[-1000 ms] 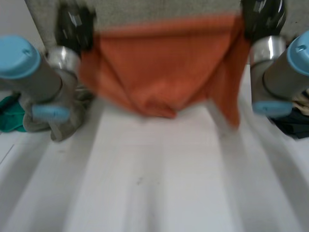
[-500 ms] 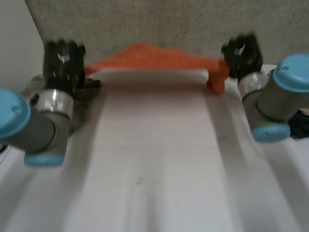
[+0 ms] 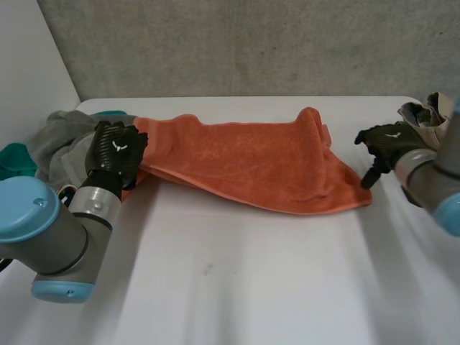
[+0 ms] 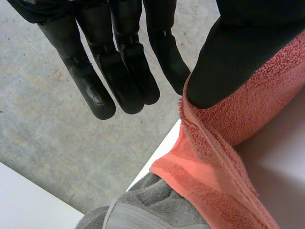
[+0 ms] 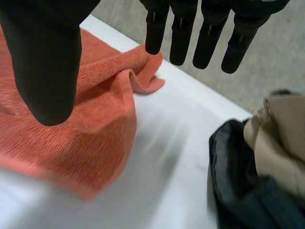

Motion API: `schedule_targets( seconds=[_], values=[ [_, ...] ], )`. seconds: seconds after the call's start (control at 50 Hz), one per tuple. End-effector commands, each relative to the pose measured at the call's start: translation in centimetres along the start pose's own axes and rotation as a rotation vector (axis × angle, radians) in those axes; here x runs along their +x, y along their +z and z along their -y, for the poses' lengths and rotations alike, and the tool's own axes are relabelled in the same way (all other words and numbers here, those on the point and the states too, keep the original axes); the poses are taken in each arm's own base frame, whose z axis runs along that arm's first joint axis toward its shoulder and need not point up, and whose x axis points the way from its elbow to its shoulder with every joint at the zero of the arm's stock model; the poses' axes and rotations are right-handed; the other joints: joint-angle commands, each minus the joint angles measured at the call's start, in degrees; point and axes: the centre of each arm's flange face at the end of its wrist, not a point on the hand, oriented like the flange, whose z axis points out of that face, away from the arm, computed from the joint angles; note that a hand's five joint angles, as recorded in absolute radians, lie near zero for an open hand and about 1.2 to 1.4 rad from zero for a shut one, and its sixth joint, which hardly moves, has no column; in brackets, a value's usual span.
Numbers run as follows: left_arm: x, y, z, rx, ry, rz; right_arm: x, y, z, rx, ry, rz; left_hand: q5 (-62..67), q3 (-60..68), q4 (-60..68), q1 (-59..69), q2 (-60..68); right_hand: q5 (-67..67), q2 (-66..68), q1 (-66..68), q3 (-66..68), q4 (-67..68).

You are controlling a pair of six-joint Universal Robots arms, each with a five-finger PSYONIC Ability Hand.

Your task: Fold the laundry.

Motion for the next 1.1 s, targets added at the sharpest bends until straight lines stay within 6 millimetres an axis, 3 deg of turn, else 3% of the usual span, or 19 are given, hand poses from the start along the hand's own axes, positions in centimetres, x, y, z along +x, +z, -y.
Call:
schedule_targets(
  seconds=[0.02,0.18,0.28,0.56,0.62,0.66,0.72,0.8,0.82,0.92,1.02,1.04,1.1],
  values=[
    [-0.1,0.3,0.5,0.017,-0.005,0.005,0.7,-1.6,-1.9,-0.111,0.016,0.076,14.57,11.69,11.25,13.46,11.39,12.96,12.22,12.21,12.38,12.65],
    [-0.2,0.6,1.0,0.034,-0.007,0.009,-0.1,-1.6,-4.8,-0.084,-0.13,0.132,14.57,11.69,11.25,13.46,11.39,14.16,13.43,13.41,13.59,13.85],
    [-0.4,0.9,1.3,0.047,-0.006,0.018,-0.1,-0.2,-5.0,0.026,-0.184,0.094,14.57,11.69,11.25,13.46,11.39,14.16,13.42,13.41,13.58,13.85],
    [-0.7,1.3,1.5,0.053,-0.006,0.028,-1.2,3.5,-7.0,0.076,-0.226,0.1,14.57,11.69,11.25,13.46,11.39,16.51,15.77,15.75,15.93,16.19],
    [-0.8,1.4,1.5,0.05,-0.007,0.027,-2.0,3.7,-7.1,0.083,-0.248,0.118,14.57,11.69,11.25,13.46,11.39,29.58,28.84,28.82,29.0,29.26],
    [-0.8,1.4,1.5,0.045,-0.007,0.024,-1.8,3.7,-6.7,0.1,-0.25,0.106,14.57,11.69,11.25,13.46,11.39,57.66,56.92,56.9,57.08,57.34],
    [-0.8,1.3,1.3,0.033,-0.007,0.02,-1.8,3.5,-6.4,0.115,-0.246,0.101,14.57,11.69,11.25,13.46,11.39,57.84,57.1,57.08,57.26,57.52],
    [-0.5,0.8,1.2,0.003,-0.005,-0.005,-0.7,1.8,-3.4,0.174,-0.258,0.056,14.57,11.69,11.25,13.46,11.39,57.84,57.1,57.08,57.26,57.52],
    [-0.4,0.4,1.3,-0.018,-0.006,-0.023,-0.3,0.4,-1.6,0.204,-0.277,0.039,14.57,11.69,11.25,13.46,11.39,57.84,57.1,57.08,57.26,57.52],
    [-1.3,-1.7,2.2,-0.102,0.001,-0.076,0.2,-3.8,0.9,0.149,-0.286,0.053,14.57,11.69,11.25,13.46,11.39,57.84,57.1,57.08,57.26,57.52],
    [-1.4,-5.0,2.5,-0.245,0.014,-0.177,1.8,-8.0,0.1,-0.093,-0.374,0.084,14.57,11.69,11.25,13.46,11.39,57.84,57.1,57.08,57.26,57.52],
    [-1.5,-6.5,2.5,-0.312,0.033,-0.225,2.0,-9.7,-0.7,-0.201,-0.448,0.118,14.57,11.69,11.25,13.46,11.39,57.84,57.1,57.08,57.26,57.52],
    [-1.3,-9.2,2.3,-0.424,0.073,-0.324,2.1,-12.3,-2.3,-0.363,-0.566,0.182,14.57,11.69,11.25,13.46,11.39,57.84,57.1,57.08,57.26,57.52]
  ],
)
